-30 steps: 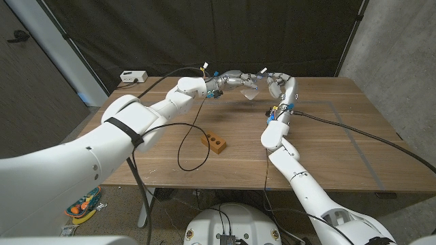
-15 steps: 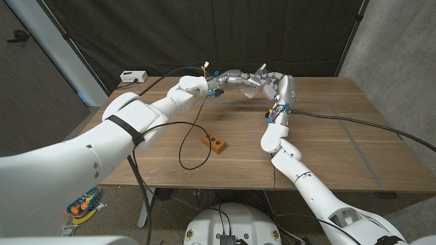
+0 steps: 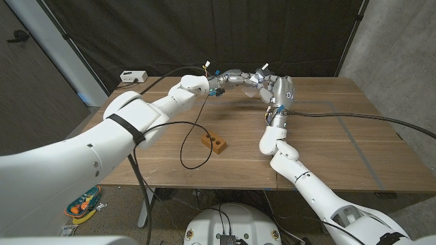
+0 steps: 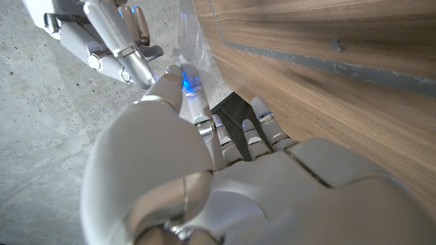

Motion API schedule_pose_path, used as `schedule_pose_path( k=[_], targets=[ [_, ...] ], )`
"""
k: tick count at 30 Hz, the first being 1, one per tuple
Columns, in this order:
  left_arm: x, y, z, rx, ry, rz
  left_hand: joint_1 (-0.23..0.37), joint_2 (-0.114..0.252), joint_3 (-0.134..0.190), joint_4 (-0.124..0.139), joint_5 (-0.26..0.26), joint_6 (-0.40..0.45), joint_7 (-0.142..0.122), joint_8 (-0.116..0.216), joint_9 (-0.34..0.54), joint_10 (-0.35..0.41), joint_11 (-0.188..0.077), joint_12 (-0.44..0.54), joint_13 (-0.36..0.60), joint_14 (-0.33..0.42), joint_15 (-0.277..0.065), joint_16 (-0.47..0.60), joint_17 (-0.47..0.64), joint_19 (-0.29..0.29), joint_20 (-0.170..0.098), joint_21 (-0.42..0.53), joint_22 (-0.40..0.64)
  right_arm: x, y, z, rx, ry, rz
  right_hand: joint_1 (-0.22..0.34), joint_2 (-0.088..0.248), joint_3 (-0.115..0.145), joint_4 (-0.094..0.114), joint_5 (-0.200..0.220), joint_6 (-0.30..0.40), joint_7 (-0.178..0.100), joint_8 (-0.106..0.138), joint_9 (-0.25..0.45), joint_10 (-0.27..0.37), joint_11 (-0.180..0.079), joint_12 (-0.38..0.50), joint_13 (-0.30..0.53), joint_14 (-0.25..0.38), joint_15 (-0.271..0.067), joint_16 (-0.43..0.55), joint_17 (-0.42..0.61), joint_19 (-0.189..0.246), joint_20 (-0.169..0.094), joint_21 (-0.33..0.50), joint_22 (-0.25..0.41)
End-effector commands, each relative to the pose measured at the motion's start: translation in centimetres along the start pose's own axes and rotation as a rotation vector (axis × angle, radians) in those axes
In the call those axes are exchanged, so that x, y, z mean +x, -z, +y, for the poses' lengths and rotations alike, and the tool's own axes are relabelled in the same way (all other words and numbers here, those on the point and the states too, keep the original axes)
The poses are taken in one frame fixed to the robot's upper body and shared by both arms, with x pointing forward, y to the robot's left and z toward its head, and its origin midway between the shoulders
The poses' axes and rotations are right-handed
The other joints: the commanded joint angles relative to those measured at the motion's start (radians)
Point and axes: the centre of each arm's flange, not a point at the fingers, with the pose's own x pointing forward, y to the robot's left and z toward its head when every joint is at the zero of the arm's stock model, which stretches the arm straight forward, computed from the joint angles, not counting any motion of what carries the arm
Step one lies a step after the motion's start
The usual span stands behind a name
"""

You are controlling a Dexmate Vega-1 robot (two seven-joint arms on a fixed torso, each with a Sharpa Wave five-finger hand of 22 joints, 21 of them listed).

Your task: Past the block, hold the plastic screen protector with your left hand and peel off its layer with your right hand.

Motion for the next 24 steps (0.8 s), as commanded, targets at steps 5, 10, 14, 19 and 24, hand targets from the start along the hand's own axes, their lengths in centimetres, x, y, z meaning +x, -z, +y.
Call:
schedule_pose_path(
  k=[5,10,14,19,24],
  targets=[
    [0.0,-0.2,-0.3,-0.011,0.009,-0.022,-0.003,0.0,0.008,0.001,0.007,0.01,0.001,0.004,0.003,0.0,0.001,0.004,0.001,-0.002,-0.052,-0.001,0.006,-0.005,-0.006,0.007,0.002,-1.4,-0.6,0.8,-0.039,-0.021,-0.017,0.002,-0.005,0.014,-0.002,0.018,0.037,-0.011,0.011,0.135,0.002,-0.007,0.015,0.026,0.012,-0.077,-0.004,0.003,-0.006,-0.087,0.003,0.003],
    [0.3,-0.1,-0.3,-0.017,0.0,-0.009,-0.001,0.0,0.009,0.001,0.007,0.011,0.005,0.006,0.005,0.002,0.0,0.005,0.001,0.0,-0.052,0.0,0.006,-0.004,-0.008,0.007,0.002,-2.2,-1.0,0.5,0.003,-0.045,-0.01,0.0,-0.007,0.017,-0.002,0.024,0.037,-0.012,0.012,0.136,-0.001,-0.007,0.02,0.04,0.013,-0.077,-0.005,0.004,-0.007,-0.087,0.003,0.003],
    [0.7,0.0,-0.3,-0.025,-0.016,0.011,0.0,0.0,0.01,0.0,0.008,0.009,0.014,0.007,0.008,0.004,0.002,0.006,0.001,0.0,-0.053,0.0,0.006,-0.004,-0.007,0.007,0.002,-2.7,-1.0,0.0,0.091,-0.073,0.02,-0.001,-0.009,0.019,-0.002,0.027,0.036,-0.012,0.013,0.138,-0.001,-0.008,0.019,0.041,0.013,-0.077,-0.006,0.004,-0.008,-0.086,0.003,0.003],
    [0.9,0.1,-0.2,-0.03,-0.03,0.033,0.002,0.001,0.011,-0.001,0.008,0.009,0.015,0.01,0.013,0.005,0.004,0.007,0.001,0.001,-0.055,0.0,0.005,-0.003,-0.008,0.007,0.002,-3.1,-1.5,-0.3,0.15,-0.099,0.015,-0.004,-0.009,0.023,-0.001,0.033,0.036,-0.01,0.014,0.141,-0.002,-0.008,0.019,0.046,0.012,-0.077,-0.007,0.004,-0.011,-0.084,0.003,0.004],
    [0.9,0.0,-0.3,-0.028,-0.02,0.031,0.002,0.002,0.013,-0.001,0.008,0.008,0.016,0.011,0.017,0.005,0.002,0.007,0.001,0.0,-0.054,-0.001,0.005,-0.003,-0.008,0.007,0.002,-3.0,-1.7,-0.3,0.192,-0.111,0.017,-0.007,-0.011,0.028,-0.001,0.041,0.035,-0.011,0.017,0.145,-0.003,-0.008,0.019,0.053,0.011,-0.077,-0.009,0.004,-0.012,-0.083,0.003,0.006]
  ],
)
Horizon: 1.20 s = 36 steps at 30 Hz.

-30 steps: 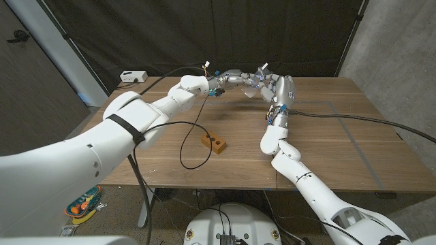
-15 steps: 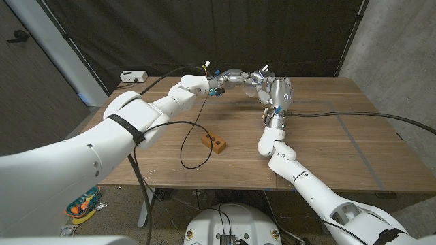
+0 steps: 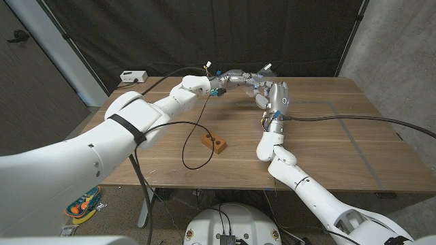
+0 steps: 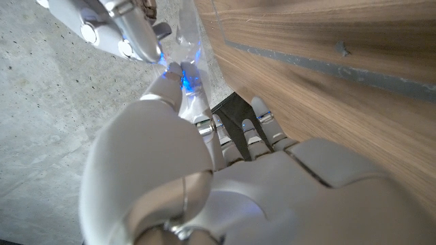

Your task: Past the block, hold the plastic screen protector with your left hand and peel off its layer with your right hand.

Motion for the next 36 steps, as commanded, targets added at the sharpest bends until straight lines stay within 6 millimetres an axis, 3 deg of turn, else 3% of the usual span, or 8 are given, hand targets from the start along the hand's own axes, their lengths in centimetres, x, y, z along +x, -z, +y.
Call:
schedule_pose_path(
  k=[1,14,19,20,24,27,33,36],
  targets=[
    [0.3,0.0,-0.1,-0.002,-0.006,0.024,0.002,0.002,0.009,0.003,0.007,-0.001,0.007,0.008,0.007,0.005,0.002,0.007,0.001,0.0,-0.054,-0.001,0.005,-0.004,-0.007,0.007,0.002,-0.5,-0.7,-0.4,0.129,-0.044,0.005,0.007,0.004,0.012,0.002,0.01,0.034,-0.011,0.006,0.145,-0.001,-0.006,0.004,0.009,0.009,-0.079,-0.002,0.001,-0.001,-0.081,0.003,0.006],
    [0.1,0.2,0.4,-0.004,-0.024,0.036,0.003,0.003,0.011,0.003,0.007,-0.002,0.007,0.01,0.013,0.005,0.001,0.007,0.001,-0.001,-0.054,-0.001,0.005,-0.004,-0.008,0.007,0.002,0.0,-1.0,-0.6,0.143,-0.014,0.0,0.0,0.002,0.024,0.003,0.029,0.031,-0.011,0.011,0.156,0.0,-0.006,-0.002,0.013,0.006,-0.079,-0.006,0.001,-0.006,-0.076,0.004,0.009],
    [-0.3,0.4,0.5,-0.007,-0.021,0.024,0.003,0.002,0.011,0.003,0.007,-0.005,0.005,0.008,0.013,0.003,0.002,0.007,0.0,-0.001,-0.053,-0.001,0.005,-0.003,-0.007,0.007,0.002,-0.1,-0.7,-0.7,0.162,0.034,0.037,-0.041,0.021,0.033,0.022,0.033,-0.026,-0.053,-0.002,0.155,-0.045,-0.007,-0.077,-0.05,-0.032,-0.078,-0.029,-0.003,-0.045,-0.065,0.001,0.018],
    [-0.4,0.5,0.5,-0.007,-0.024,0.023,0.003,0.002,0.011,0.004,0.007,-0.004,0.005,0.008,0.012,0.003,0.001,0.007,0.0,-0.001,-0.054,-0.001,0.005,-0.003,-0.008,0.007,0.002,-0.1,-0.5,-0.7,0.172,0.041,0.038,-0.048,0.018,0.032,0.017,0.021,-0.039,-0.06,-0.009,0.144,-0.043,-0.002,-0.114,-0.1,-0.069,-0.081,-0.075,-0.035,-0.05,-0.059,0.0,0.017],
    [-0.9,0.8,0.9,-0.007,-0.038,0.012,0.0,0.003,0.01,0.005,0.006,-0.008,-0.006,0.005,0.01,0.001,0.004,0.006,0.001,-0.002,-0.052,-0.001,0.006,-0.005,-0.007,0.006,0.002,-0.2,-0.2,-1.1,0.202,0.071,0.062,-0.095,0.01,-0.03,0.013,-0.2,-0.105,-0.066,-0.025,0.12,-0.079,0.012,-0.278,-0.348,-0.104,-0.089,-0.326,-0.282,-0.072,-0.037,-0.025,-0.026],
    [-2.2,0.9,0.9,0.004,-0.017,-0.058,-0.004,0.002,0.009,0.008,0.005,-0.012,-0.019,0.001,0.005,0.0,0.005,0.006,0.001,-0.001,-0.05,0.0,0.006,-0.006,-0.003,0.006,0.002,-0.2,-0.1,-1.7,0.27,0.078,0.076,-0.143,0.028,-0.04,0.029,-0.279,-0.163,-0.063,-0.057,0.095,-0.126,0.045,-0.351,-0.444,-0.122,-0.091,-0.416,-0.359,-0.09,-0.018,-0.042,-0.056],
    [-4.1,0.9,0.4,0.052,0.007,-0.167,-0.019,0.0,0.0,0.017,0.003,-0.034,-0.053,-0.013,-0.003,-0.001,0.007,0.005,0.001,0.003,-0.046,0.005,0.008,-0.008,0.005,0.006,0.003,-0.1,-0.4,-2.5,0.347,0.069,0.077,-0.272,0.058,0.004,0.048,-0.346,-0.333,-0.042,-0.174,0.018,-0.285,0.094,-0.541,-0.638,-0.146,-0.09,-0.652,-0.566,-0.115,0.005,-0.082,-0.094],
    [-5.1,0.8,0.1,0.07,0.017,-0.221,-0.024,0.0,-0.002,0.02,0.004,-0.041,-0.058,-0.015,-0.003,-0.002,0.011,0.003,0.002,0.004,-0.044,0.006,0.009,-0.009,0.011,0.006,0.003,-0.1,-0.4,-2.9,0.389,0.067,0.076,-0.347,0.055,0.024,0.059,-0.348,-0.412,-0.035,-0.197,-0.011,-0.345,0.122,-0.627,-0.701,-0.16,-0.08,-0.738,-0.651,-0.128,0.02,-0.109,-0.097]
  ],
)
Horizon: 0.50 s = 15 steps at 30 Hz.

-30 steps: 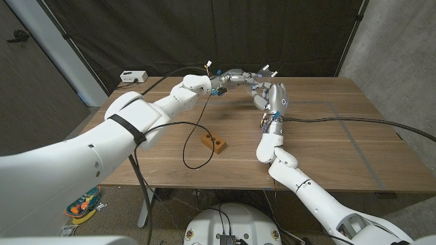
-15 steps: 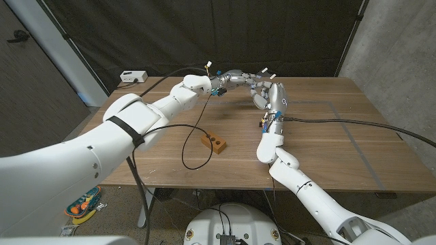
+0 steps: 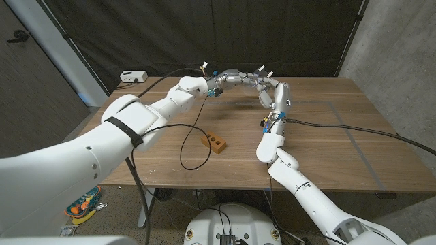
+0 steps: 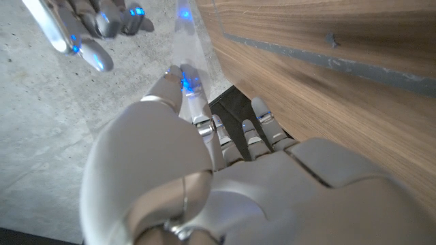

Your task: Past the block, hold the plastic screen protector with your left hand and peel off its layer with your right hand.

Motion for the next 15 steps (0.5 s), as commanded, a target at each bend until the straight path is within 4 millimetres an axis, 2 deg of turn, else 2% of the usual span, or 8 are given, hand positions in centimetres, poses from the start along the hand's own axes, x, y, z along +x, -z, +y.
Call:
schedule_pose_path(
  k=[1,4,7,11,15],
  targets=[
    [-3.5,-0.1,-0.6,0.068,0.031,-0.187,-0.018,0.007,0.001,0.008,0.005,-0.002,-0.014,-0.007,0.002,0.002,0.006,0.003,0.002,0.004,-0.043,0.007,0.004,-0.003,0.006,0.006,0.003,0.2,-0.6,-1.5,0.148,0.002,0.012,-0.095,0.002,0.027,0.018,-0.005,-0.105,0.008,-0.031,-0.034,-0.081,0.042,-0.109,-0.078,-0.026,-0.118,-0.108,-0.103,-0.014,0.014,-0.03,-0.004],
    [-4.5,-0.2,-0.8,0.086,0.04,-0.238,-0.022,0.006,-0.001,0.01,0.006,0.0,-0.015,-0.006,0.001,0.005,0.002,0.004,0.002,0.005,-0.047,0.008,0.004,-0.001,0.003,0.007,0.003,0.3,-1.0,-1.9,0.164,0.006,0.008,-0.16,-0.002,0.031,0.031,-0.005,-0.15,0.021,-0.027,-0.047,-0.129,0.071,-0.173,-0.118,-0.073,-0.091,-0.171,-0.165,-0.03,0.025,-0.062,-0.008],
    [-5.6,-0.2,-1.1,0.111,0.045,-0.28,-0.024,0.006,-0.003,0.011,0.006,-0.001,-0.016,-0.007,0.0,0.005,0.003,0.003,0.003,0.005,-0.047,0.009,0.005,0.0,0.002,0.007,0.003,0.3,-1.6,-2.3,0.155,0.006,0.003,-0.182,-0.01,0.036,0.03,-0.004,-0.174,0.022,-0.026,-0.052,-0.149,0.076,-0.202,-0.138,-0.115,-0.083,-0.208,-0.192,-0.032,0.03,-0.085,-0.012],
    [-7.1,0.6,-1.5,0.106,0.037,-0.298,-0.025,0.007,-0.004,0.012,0.008,-0.001,-0.017,-0.007,0.0,0.005,0.003,0.003,0.003,0.006,-0.049,0.011,0.005,0.001,0.001,0.007,0.003,-0.2,-2.6,-2.4,0.142,-0.007,-0.006,-0.225,-0.025,0.046,0.028,-0.005,-0.207,0.019,-0.022,-0.059,-0.229,0.086,-0.264,-0.176,-0.184,-0.06,-0.279,-0.245,-0.037,0.033,-0.14,-0.016],
    [-8.4,1.7,-1.7,0.067,0.006,-0.29,-0.025,0.007,-0.005,0.011,0.008,0.001,-0.018,-0.006,-0.001,0.008,0.001,0.003,0.004,0.007,-0.051,0.012,0.006,0.001,0.0,0.007,0.003,-1.0,-3.6,-2.2,0.141,-0.006,-0.004,-0.24,-0.027,0.052,0.026,-0.005,-0.214,0.017,-0.02,-0.061,-0.263,0.084,-0.29,-0.194,-0.205,-0.065,-0.306,-0.268,-0.043,0.048,-0.167,-0.017]
  ],
)
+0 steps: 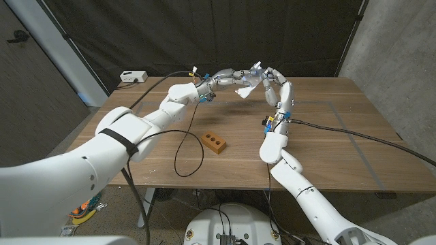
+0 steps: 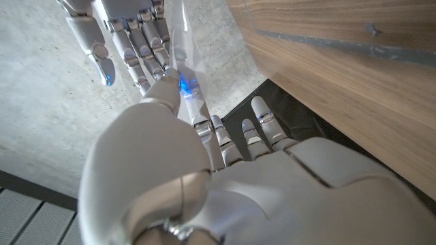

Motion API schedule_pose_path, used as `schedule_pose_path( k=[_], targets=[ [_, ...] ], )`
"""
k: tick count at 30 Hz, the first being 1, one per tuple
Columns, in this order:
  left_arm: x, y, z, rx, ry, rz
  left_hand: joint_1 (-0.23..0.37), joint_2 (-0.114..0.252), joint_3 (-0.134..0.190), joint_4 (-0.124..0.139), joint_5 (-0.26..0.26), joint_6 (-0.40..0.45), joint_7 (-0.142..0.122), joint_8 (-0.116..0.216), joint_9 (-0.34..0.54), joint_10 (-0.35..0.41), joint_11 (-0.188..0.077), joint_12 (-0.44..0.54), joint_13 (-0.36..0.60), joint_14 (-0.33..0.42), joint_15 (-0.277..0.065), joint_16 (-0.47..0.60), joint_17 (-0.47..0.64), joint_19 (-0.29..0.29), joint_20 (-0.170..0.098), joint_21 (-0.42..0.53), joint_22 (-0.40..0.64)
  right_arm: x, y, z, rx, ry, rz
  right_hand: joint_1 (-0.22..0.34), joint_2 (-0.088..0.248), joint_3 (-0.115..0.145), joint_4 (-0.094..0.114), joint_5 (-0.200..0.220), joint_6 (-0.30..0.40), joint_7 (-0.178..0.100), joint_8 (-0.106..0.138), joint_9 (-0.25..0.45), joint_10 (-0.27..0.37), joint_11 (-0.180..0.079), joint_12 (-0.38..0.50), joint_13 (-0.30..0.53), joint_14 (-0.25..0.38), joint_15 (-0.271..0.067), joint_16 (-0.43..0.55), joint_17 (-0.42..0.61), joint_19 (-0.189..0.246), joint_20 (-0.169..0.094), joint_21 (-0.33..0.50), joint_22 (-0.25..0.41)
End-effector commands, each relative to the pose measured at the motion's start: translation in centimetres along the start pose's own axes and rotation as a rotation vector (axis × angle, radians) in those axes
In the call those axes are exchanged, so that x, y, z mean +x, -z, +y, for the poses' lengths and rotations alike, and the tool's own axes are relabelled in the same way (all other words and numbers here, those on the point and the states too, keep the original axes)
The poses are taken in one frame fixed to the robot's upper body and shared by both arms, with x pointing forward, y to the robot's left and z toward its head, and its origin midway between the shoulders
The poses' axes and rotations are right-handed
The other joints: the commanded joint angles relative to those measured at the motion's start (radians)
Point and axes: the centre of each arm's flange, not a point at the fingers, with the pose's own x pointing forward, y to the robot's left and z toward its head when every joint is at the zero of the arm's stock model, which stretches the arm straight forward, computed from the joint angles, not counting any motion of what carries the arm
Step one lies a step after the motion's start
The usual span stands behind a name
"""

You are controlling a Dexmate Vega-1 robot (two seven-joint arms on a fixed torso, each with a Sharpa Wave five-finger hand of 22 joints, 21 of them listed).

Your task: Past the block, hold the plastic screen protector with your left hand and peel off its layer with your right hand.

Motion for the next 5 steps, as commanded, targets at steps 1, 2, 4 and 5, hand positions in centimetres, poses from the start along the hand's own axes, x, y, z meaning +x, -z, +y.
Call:
schedule_pose_path(
  k=[1,2,4,5],
  targets=[
    [-4.4,0.8,-1.0,-0.007,-0.038,-0.066,-0.003,0.001,0.003,0.003,0.004,0.005,-0.005,0.003,0.003,0.01,-0.002,0.003,0.004,0.007,-0.051,0.008,0.006,0.004,-0.002,0.008,0.003,-1.1,-2.5,-0.1,0.012,-0.01,-0.016,-0.015,-0.004,0.009,-0.001,-0.002,-0.009,-0.003,0.007,-0.001,-0.02,-0.002,-0.016,-0.011,-0.016,-0.105,-0.02,-0.016,-0.004,0.012,-0.019,0.003],
    [-4.8,0.9,-1.0,-0.01,-0.048,-0.064,-0.003,0.001,0.003,0.003,0.005,0.003,-0.004,0.002,0.003,0.009,-0.001,0.003,0.004,0.007,-0.05,0.008,0.006,0.004,-0.001,0.008,0.003,-1.2,-2.8,0.0,0.009,-0.009,-0.019,-0.017,-0.003,0.01,-0.001,-0.001,-0.01,-0.003,0.007,-0.001,-0.02,-0.004,-0.018,-0.013,-0.014,-0.107,-0.02,-0.017,-0.003,0.017,-0.02,0.003],
    [-5.5,1.0,-0.9,-0.021,-0.07,-0.065,-0.003,0.001,0.002,0.003,0.005,0.003,-0.003,0.002,0.003,0.009,0.0,0.002,0.004,0.008,-0.05,0.008,0.006,0.003,-0.001,0.007,0.003,-1.1,-3.3,0.2,0.013,-0.007,-0.034,-0.02,-0.002,0.012,0.0,-0.001,-0.013,-0.005,0.007,-0.001,-0.019,-0.004,-0.02,-0.016,-0.004,-0.111,-0.02,-0.021,-0.002,0.018,-0.025,0.003],
    [-6.0,1.1,-0.9,-0.025,-0.082,-0.067,-0.003,0.001,0.002,0.002,0.005,0.003,-0.003,0.003,0.003,0.009,0.0,0.002,0.004,0.008,-0.051,0.009,0.006,0.004,-0.002,0.008,0.003,-1.0,-3.6,0.3,0.012,-0.006,-0.04,-0.021,-0.001,0.012,0.0,-0.001,-0.014,-0.005,0.007,-0.002,-0.016,-0.004,-0.02,-0.017,-0.002,-0.112,-0.02,-0.023,-0.001,0.017,-0.026,0.003]
  ],
)
